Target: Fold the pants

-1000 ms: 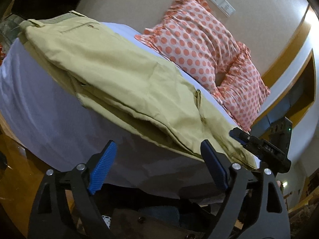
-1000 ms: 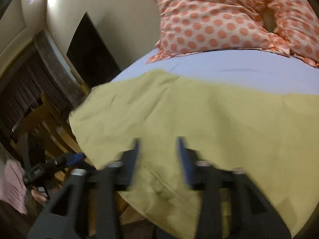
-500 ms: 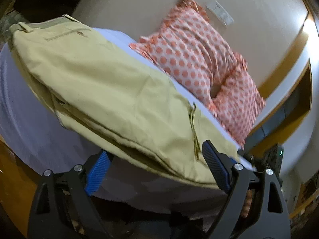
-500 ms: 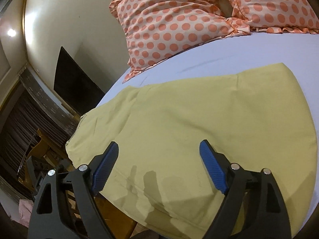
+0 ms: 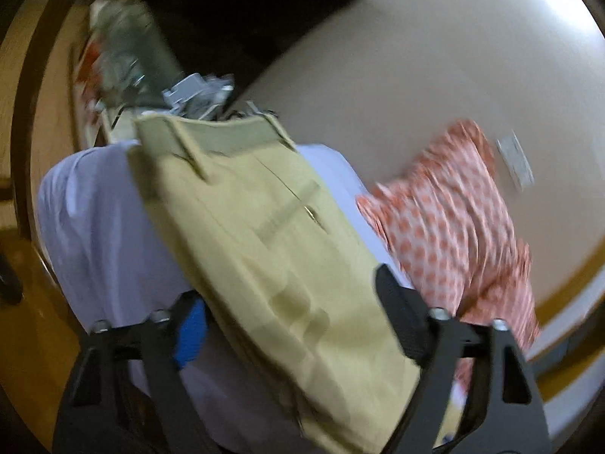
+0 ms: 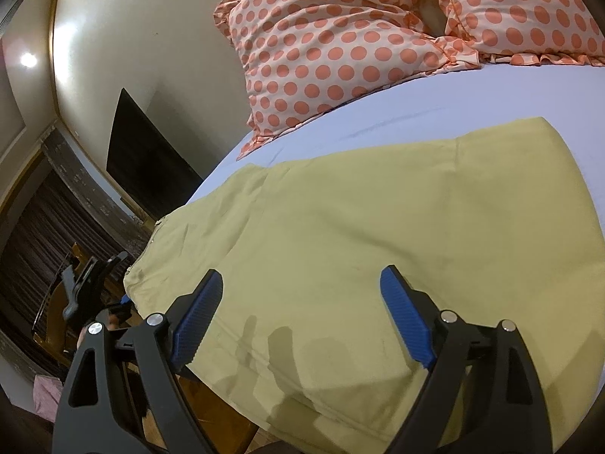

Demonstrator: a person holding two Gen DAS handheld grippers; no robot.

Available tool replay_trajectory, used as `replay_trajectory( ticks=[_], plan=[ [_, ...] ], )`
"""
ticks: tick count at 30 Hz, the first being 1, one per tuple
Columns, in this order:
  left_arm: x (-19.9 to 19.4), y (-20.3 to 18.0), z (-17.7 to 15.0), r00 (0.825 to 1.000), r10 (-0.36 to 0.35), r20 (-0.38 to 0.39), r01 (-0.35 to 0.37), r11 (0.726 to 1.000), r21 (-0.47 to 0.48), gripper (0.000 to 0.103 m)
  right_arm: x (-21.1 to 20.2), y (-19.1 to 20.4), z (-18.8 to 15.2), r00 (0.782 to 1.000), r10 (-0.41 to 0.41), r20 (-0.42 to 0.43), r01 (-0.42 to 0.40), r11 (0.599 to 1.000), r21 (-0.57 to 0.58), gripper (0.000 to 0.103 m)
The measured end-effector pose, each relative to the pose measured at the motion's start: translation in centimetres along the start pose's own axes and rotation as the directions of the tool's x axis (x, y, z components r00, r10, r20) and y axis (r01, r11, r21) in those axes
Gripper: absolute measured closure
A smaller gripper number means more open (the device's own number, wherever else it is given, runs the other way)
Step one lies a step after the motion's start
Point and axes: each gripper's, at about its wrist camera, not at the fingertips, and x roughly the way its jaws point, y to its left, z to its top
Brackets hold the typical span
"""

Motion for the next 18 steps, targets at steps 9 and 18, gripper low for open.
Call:
replay_trajectory(
  ticks=[9, 18],
  plan=[
    [1.7, -3.5, 2.4, 0.975, 0.220, -0.041, -0.211, 0.964, 0.163, 0.093, -0.7, -0.6, 0.2, 0.999, 0.033, 0.012, -0.034, 0.999, 0.016, 0.015],
    [0.9, -29.2, -12.9, 0.991, -0.036, -0.125, 0.127, 0.485, 0.866, 0.092, -7.4, -5.5, 2.4, 0.976, -0.088, 0.200, 0.059, 0.987, 0.146, 0.013]
  ],
)
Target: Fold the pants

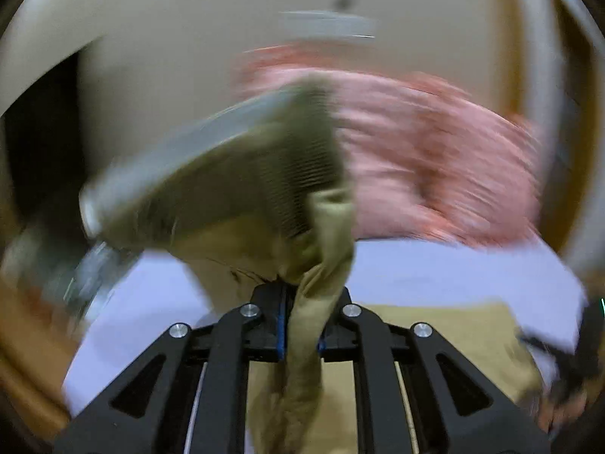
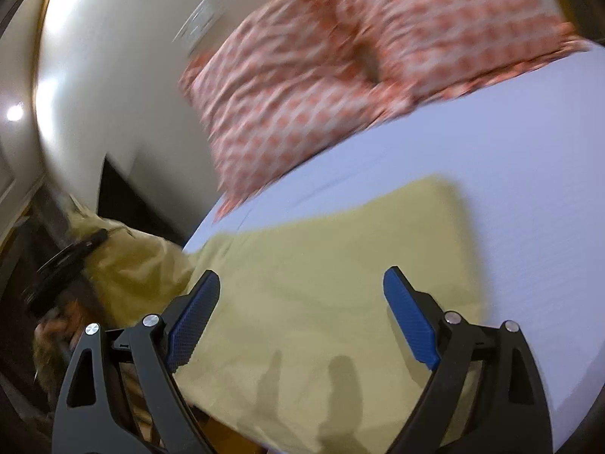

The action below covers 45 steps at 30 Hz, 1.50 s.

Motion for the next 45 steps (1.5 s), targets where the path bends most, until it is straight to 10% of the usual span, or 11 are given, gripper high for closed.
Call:
replay_trajectory(
  ticks=[4, 8, 14, 19, 24, 34, 37, 45],
  plan=[
    [3.0, -12.5, -4.4, 0.964, -0.227, -0.137, 0.256, 0.929, 0.267, 0.091, -3.2, -3.4, 1.7, 0.995, -0.049, 0.085, 0.041, 0.994, 0.098, 0.013],
    [6.4, -18.5, -11.0, 0.912, -0.263, -0.315, 0.375, 0.846, 0.379, 0.090, -3.4, -6.1, 2.5, 0.996, -0.074, 0.044, 0.066, 0.984, 0.164, 0.013],
    [3.7, -20.0, -14.2, 0.948, -0.264, -0.179, 0.319, 0.791, 0.523, 0.082, 0.8, -6.1, 2.7, 0.984, -0.127, -0.122, 0.139, 0.986, 0.093, 0.017],
    [3.3, -18.9, -13.3, 0.934, -0.306, -0.187, 0.358, 0.822, 0.443, 0.077, 0.0, -4.2, 3.1, 0.994, -0.100, -0.046, 0.101, 0.994, 0.033, 0.031],
    [1.1, -16.7, -12.5, 0.886, -0.421, -0.194, 0.463, 0.827, 0.320, 0.061, 0.9, -3.8, 3.2, 0.986, 0.028, -0.166, -0.020, 0.999, 0.049, 0.042],
    [0.3, -9.0, -10.3, 0.925, -0.366, -0.105, 0.373, 0.926, 0.064, 0.041, 3.8, -3.8, 1.3, 0.951, 0.042, -0.307, -0.036, 0.999, 0.025, 0.064],
    [1.1, -6.9, -9.7, 0.934, -0.345, -0.096, 0.345, 0.939, -0.017, 0.040, 4.4, -4.5, 1.3, 0.945, 0.079, -0.317, -0.065, 0.996, 0.056, 0.090],
    [2.2, -0.1, -8.5, 0.968, -0.235, -0.086, 0.217, 0.960, -0.180, 0.032, 0.7, -4.5, 2.2, 0.957, 0.206, -0.204, -0.182, 0.974, 0.132, 0.095]
  ],
)
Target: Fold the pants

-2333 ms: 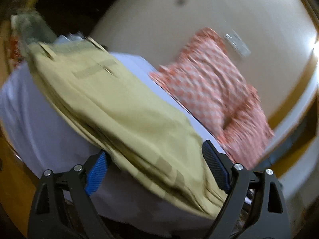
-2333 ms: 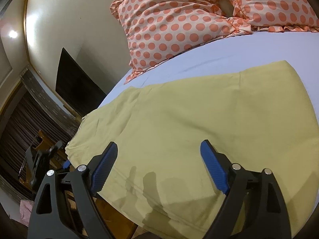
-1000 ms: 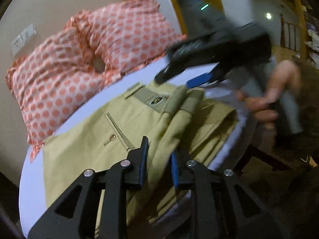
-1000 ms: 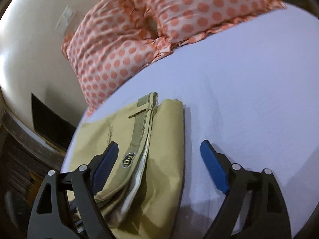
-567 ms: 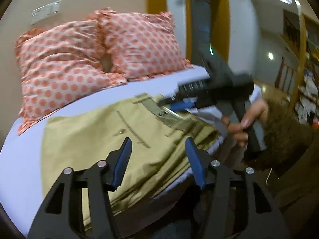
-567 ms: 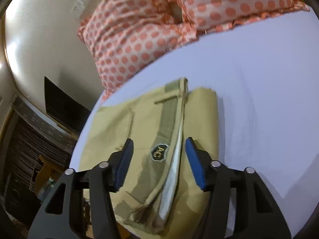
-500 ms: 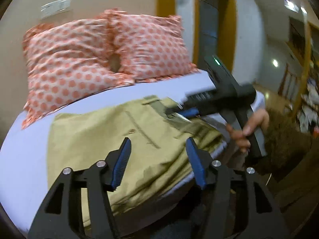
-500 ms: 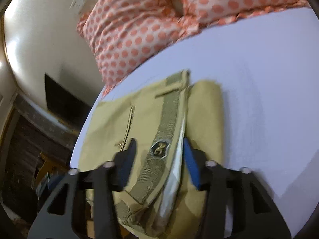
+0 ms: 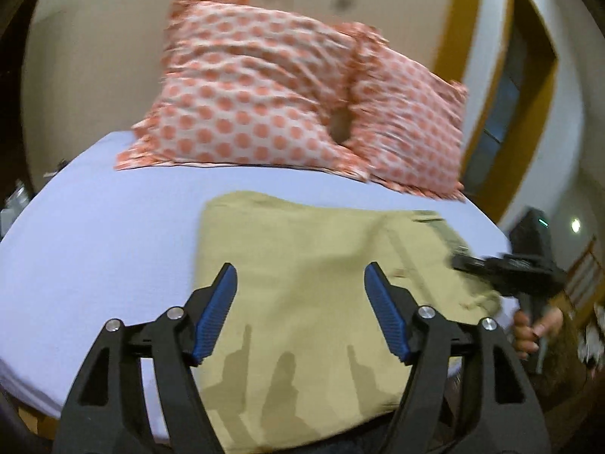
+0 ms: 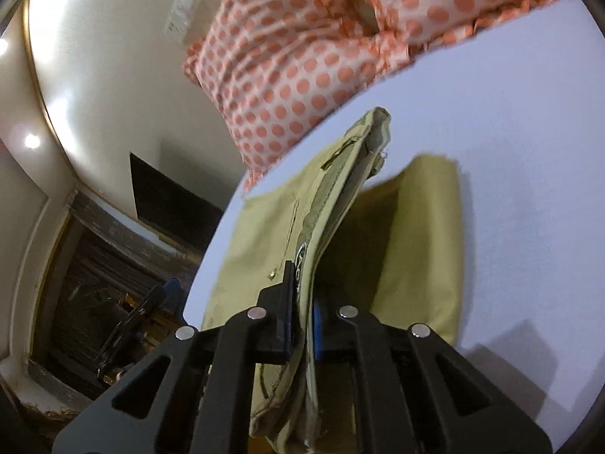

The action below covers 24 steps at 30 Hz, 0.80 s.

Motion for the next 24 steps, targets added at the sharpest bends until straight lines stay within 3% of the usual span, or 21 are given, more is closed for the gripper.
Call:
replay_trajectory(
  ticks=[6, 8, 9, 10, 13, 17, 20, 21, 23, 24],
  plan=[
    [2.9, 3.2, 0.8, 0.994, 0.033, -0.105, -0.034, 0.999, -0.009, 0.025, -0.5, -2.3, -1.2, 0.984, -0.179, -0.023, 0.179, 0.983, 0.028, 0.090],
    [4.3, 4.3, 1.0, 0.987, 0.021, -0.160, -0.026, 0.999, -0.024, 0.024, -1.1, -2.0, -0.9, 0.976, -0.218, 0.012, 0.218, 0.976, 0.026, 0.073],
    [5.1, 4.9, 1.1, 0.982, 0.004, -0.190, -0.011, 0.999, -0.035, 0.023, -1.5, -1.9, -0.5, 0.968, -0.247, 0.035, 0.246, 0.969, 0.019, 0.054],
    [6.0, 5.4, 1.0, 0.975, -0.005, -0.223, -0.005, 0.999, -0.045, 0.023, -1.8, -1.8, 0.0, 0.964, -0.260, 0.056, 0.259, 0.966, 0.010, 0.045],
    [8.0, 6.6, 1.0, 0.959, -0.039, -0.282, 0.017, 0.997, -0.080, 0.023, -1.1, -2.6, 1.2, 0.949, -0.313, 0.038, 0.313, 0.950, 0.004, 0.047],
    [10.1, 7.3, 0.8, 0.935, -0.101, -0.341, 0.058, 0.989, -0.134, 0.022, -0.1, -3.4, 1.9, 0.965, -0.261, 0.016, 0.261, 0.965, 0.014, 0.051],
    [11.4, 6.3, 1.3, 0.922, -0.136, -0.362, 0.106, 0.989, -0.103, 0.022, 0.6, -3.6, 1.9, 0.977, -0.213, 0.003, 0.213, 0.977, 0.000, 0.055],
    [11.8, 6.2, 1.5, 0.919, -0.146, -0.365, 0.115, 0.988, -0.104, 0.022, 0.7, -3.8, 2.1, 0.982, -0.187, -0.001, 0.187, 0.982, 0.011, 0.058],
    [12.6, 6.3, 2.0, 0.912, -0.170, -0.373, 0.136, 0.984, -0.117, 0.023, 0.8, -4.6, 2.2, 0.992, -0.121, -0.023, 0.123, 0.991, 0.061, 0.078],
    [13.1, 6.6, 2.3, 0.906, -0.192, -0.376, 0.150, 0.979, -0.138, 0.029, 1.1, -5.4, 2.2, 0.997, -0.067, -0.040, 0.071, 0.992, 0.104, 0.089]
  ],
)
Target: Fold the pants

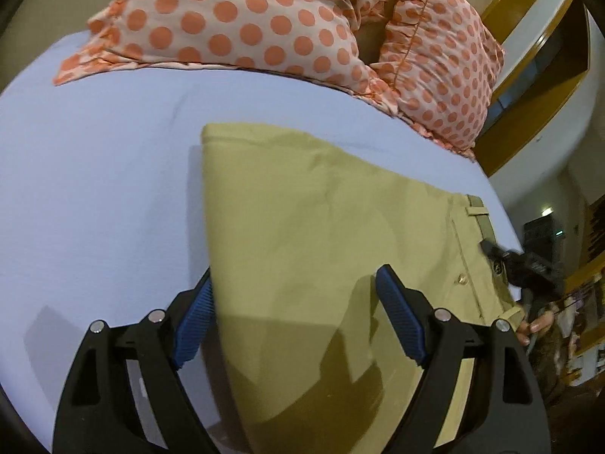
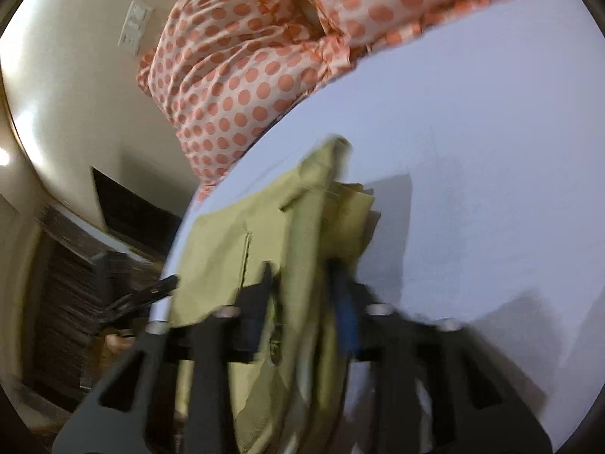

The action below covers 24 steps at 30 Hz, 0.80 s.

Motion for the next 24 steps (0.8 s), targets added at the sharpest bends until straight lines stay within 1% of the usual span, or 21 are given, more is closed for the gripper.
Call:
replay_trajectory(
  ticks=[1, 2, 3, 4, 5, 6, 7, 9, 11, 13, 14, 15, 16, 17, 18, 19, 20, 21, 22, 23, 24],
  plan=[
    [0.2, 0.2, 0.4, 1.000, -0.006, -0.007, 0.006, 1.000, -0.012, 0.052, 0.2, -0.3, 0.1, 0.999, 0.037, -0.012, -0.036, 0.999, 0.030, 0.091],
    [0.5, 0.7, 0.7, 1.000, -0.015, -0.026, 0.014, 0.999, -0.032, 0.079, 0.1, -0.5, 0.1, 0.998, 0.063, -0.018, -0.062, 0.997, 0.048, 0.092],
    [0.8, 1.0, 1.0, 0.998, -0.031, -0.047, 0.029, 0.998, -0.051, 0.085, 0.0, -0.3, 0.2, 0.997, 0.073, -0.020, -0.072, 0.996, 0.053, 0.093],
    [0.9, 1.0, 1.2, 0.998, -0.034, -0.051, 0.031, 0.998, -0.058, 0.092, 0.0, 0.0, 0.4, 0.997, 0.074, -0.024, -0.073, 0.996, 0.055, 0.093],
    [0.7, 0.7, 1.4, 0.999, -0.012, -0.046, 0.010, 0.999, -0.042, 0.097, -0.2, 0.7, 0.8, 0.997, 0.076, -0.024, -0.075, 0.996, 0.049, 0.094],
    [0.3, -0.1, 1.9, 0.999, 0.031, -0.030, -0.031, 0.999, -0.006, 0.098, -0.2, 1.3, 1.4, 0.997, 0.081, -0.021, -0.080, 0.996, 0.040, 0.094],
    [0.0, -0.6, 2.4, 0.999, 0.050, -0.014, -0.050, 0.999, 0.016, 0.098, -0.2, 1.9, 2.1, 0.996, 0.084, -0.016, -0.083, 0.996, 0.027, 0.094],
    [-0.6, -1.8, 4.3, 0.997, 0.066, 0.031, -0.068, 0.996, 0.055, 0.098, -0.2, 3.2, 4.2, 0.997, 0.080, 0.010, -0.079, 0.997, -0.008, 0.094],
    [-0.8, -2.7, 6.4, 0.992, 0.097, 0.086, -0.103, 0.992, 0.069, 0.099, 0.0, 4.0, 6.7, 0.997, 0.070, 0.045, -0.069, 0.997, -0.028, 0.094],
    [0.2, -3.5, 9.0, 0.974, 0.167, 0.153, -0.184, 0.978, 0.099, 0.099, 0.6, 3.9, 9.3, 0.995, 0.045, 0.086, -0.044, 0.999, -0.017, 0.094],
    [1.1, -3.7, 10.0, 0.962, 0.211, 0.176, -0.232, 0.966, 0.111, 0.098, 1.0, 3.6, 10.3, 0.994, 0.022, 0.104, -0.022, 1.000, -0.009, 0.094],
    [2.8, -3.8, 11.1, 0.942, 0.281, 0.184, -0.305, 0.944, 0.121, 0.098, 1.5, 3.3, 11.2, 0.993, -0.007, 0.121, 0.007, 1.000, -0.003, 0.094],
    [4.2, -3.6, 11.7, 0.926, 0.333, 0.177, -0.356, 0.926, 0.123, 0.097, 2.2, 2.9, 12.0, 0.990, -0.047, 0.134, 0.047, 0.999, 0.002, 0.094],
    [6.3, -3.0, 12.3, 0.911, 0.389, 0.137, -0.404, 0.908, 0.106, 0.092, 3.2, 2.3, 12.5, 0.985, -0.107, 0.133, 0.106, 0.994, 0.008, 0.094],
    [7.1, -2.5, 12.5, 0.904, 0.414, 0.109, -0.424, 0.900, 0.097, 0.089, 4.2, 1.6, 12.8, 0.978, -0.175, 0.110, 0.174, 0.985, 0.017, 0.091],
    [7.5, -2.1, 12.4, 0.902, 0.422, 0.091, -0.430, 0.899, 0.086, 0.082, 4.9, 1.0, 12.9, 0.965, -0.250, 0.080, 0.250, 0.968, 0.018, 0.083],
    [7.0, -1.9, 12.2, 0.903, 0.419, 0.101, -0.426, 0.901, 0.075, 0.081, 5.2, 0.6, 12.8, 0.948, -0.315, 0.055, 0.314, 0.949, 0.020, 0.080],
    [5.7, -1.8, 11.7, 0.897, 0.425, 0.125, -0.435, 0.898, 0.068, 0.081, 4.6, 0.5, 12.6, 0.945, -0.321, 0.064, 0.321, 0.947, 0.016, 0.078],
    [4.5, -1.8, 11.4, 0.892, 0.429, 0.142, -0.441, 0.895, 0.068, 0.079, 3.2, 0.7, 12.1, 0.941, -0.319, 0.113, 0.320, 0.947, 0.006, 0.074],
    [3.1, -1.8, 10.9, 0.891, 0.424, 0.160, -0.438, 0.897, 0.064, 0.073, 2.2, 1.1, 11.9, 0.936, -0.319, 0.147, 0.323, 0.947, -0.004, 0.066],
    [1.3, -1.7, 10.2, 0.905, 0.386, 0.181, -0.401, 0.915, 0.053, 0.069, 1.1, 1.6, 11.4, 0.938, -0.298, 0.178, 0.307, 0.952, -0.021, 0.048]
  ],
)
